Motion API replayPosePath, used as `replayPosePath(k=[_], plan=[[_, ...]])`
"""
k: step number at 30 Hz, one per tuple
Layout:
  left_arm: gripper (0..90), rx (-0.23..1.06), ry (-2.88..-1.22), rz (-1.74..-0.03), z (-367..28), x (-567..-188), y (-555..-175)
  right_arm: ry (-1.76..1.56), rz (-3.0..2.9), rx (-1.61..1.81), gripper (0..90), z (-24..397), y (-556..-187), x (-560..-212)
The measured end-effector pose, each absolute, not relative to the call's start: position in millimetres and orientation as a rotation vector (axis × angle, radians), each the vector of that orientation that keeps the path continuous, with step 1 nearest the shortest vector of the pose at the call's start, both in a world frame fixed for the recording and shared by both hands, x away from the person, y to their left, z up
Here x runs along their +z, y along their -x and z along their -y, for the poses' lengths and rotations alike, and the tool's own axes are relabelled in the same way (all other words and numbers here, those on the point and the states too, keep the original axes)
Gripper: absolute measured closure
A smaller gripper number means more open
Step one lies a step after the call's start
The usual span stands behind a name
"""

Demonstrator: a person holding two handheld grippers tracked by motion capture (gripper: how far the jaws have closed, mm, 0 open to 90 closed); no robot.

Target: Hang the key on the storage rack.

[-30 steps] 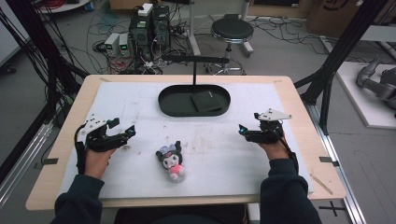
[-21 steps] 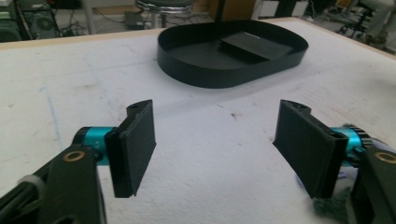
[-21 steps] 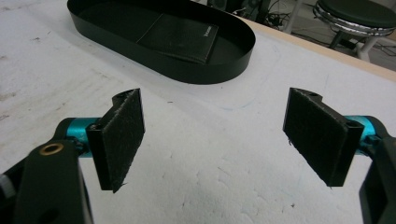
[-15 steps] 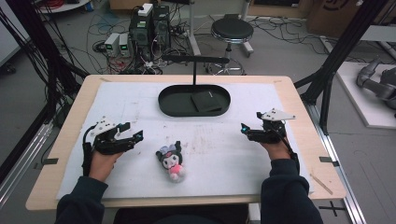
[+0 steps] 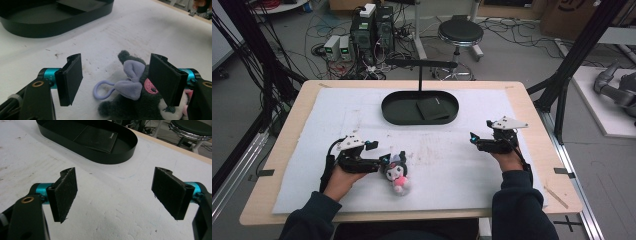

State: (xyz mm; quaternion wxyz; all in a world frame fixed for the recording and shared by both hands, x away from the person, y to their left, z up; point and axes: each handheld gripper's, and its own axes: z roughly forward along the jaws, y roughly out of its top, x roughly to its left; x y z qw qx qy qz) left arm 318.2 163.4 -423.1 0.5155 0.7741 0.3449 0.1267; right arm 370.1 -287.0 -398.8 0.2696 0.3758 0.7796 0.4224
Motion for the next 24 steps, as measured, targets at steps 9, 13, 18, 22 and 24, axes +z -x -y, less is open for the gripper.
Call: replayPosePath(k=[9, 13, 18, 22, 24], plan=[[46.5, 0.144, -1.871, -0.86, -164, -437, -328, -1.006, -2.108, 1.136, 21.4, 287, -369, -398], [59.6, 0.001, -1.848, -0.853, -168, -439, -332, -1.013, -2.109, 1.141, 21.5, 286, -369, -399], [85.7, -0.045, -1.844, -0.817, -169, -439, -331, -1.013, -2.11, 1.138, 21.4, 286, -369, -399], [89.5, -0.047, -1.831, -0.822, -169, -437, -331, -1.016, -2.108, 1.14, 21.5, 286, -369, -399], [89.6, -0.043, -1.804, -0.828, -172, -435, -332, -1.017, -2.106, 1.143, 21.4, 286, -369, -399]])
